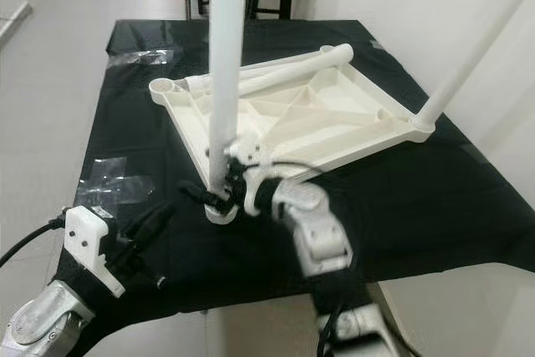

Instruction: Building children table

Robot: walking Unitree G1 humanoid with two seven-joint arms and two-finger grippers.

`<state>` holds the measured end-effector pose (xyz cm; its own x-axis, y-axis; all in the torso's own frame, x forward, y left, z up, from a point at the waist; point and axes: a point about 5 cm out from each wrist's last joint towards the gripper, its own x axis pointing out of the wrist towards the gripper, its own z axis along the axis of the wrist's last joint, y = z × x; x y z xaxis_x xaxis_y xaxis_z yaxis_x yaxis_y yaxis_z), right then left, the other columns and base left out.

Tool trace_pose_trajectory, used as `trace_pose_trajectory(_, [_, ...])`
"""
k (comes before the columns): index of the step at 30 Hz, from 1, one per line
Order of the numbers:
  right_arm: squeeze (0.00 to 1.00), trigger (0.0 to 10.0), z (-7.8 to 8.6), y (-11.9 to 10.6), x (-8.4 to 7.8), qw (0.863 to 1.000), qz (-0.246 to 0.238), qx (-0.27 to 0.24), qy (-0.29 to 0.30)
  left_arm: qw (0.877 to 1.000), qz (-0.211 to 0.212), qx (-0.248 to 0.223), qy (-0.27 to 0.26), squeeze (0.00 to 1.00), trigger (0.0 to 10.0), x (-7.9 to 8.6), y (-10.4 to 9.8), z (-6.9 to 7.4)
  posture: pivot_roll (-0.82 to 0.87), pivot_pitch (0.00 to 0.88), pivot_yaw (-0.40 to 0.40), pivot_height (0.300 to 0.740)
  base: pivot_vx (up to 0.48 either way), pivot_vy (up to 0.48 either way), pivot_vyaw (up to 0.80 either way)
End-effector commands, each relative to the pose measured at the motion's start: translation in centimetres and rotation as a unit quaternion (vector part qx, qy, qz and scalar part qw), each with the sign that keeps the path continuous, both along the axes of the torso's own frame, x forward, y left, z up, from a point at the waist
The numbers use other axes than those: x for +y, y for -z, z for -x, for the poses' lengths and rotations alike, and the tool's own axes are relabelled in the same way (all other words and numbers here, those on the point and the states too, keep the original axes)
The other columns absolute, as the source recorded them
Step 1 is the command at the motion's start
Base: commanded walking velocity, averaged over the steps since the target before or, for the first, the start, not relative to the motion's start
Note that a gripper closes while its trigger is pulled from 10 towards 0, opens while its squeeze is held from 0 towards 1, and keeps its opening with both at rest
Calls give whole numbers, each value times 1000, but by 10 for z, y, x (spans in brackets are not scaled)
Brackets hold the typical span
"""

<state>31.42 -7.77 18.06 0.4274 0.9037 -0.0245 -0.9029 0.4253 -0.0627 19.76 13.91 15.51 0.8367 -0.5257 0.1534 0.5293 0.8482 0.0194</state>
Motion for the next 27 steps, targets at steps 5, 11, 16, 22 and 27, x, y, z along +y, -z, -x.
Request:
trace_pose_trajectory(5, [0,4235,-25,-14,-5,992,-1,11,-124,1000,5,13,4,0,10000,-4,7,-3,135,60,-112,740,0,0,0])
trace_pose_trajectory(11, [0,0,-32,-18,-5,988,-8,28,-151,1000,4,13,4,0,10000,-5,7,-4,139,60,-110,740,0,0,0])
trace_pose_trajectory(16, [0,0,-29,-14,-9,988,-17,38,-151,1000,5,15,4,0,10000,-5,7,-2,131,71,-103,740,0,0,0])
trace_pose_trajectory(22, [0,0,-15,1,-13,996,-7,26,-90,1000,7,16,6,0,10000,-4,6,0,120,86,-109,740,0,0,0])
trace_pose_trajectory(27, [0,0,19,49,23,974,-19,81,209,1000,9,16,5,0,10000,-1,5,2,109,103,-93,740,0,0,0])
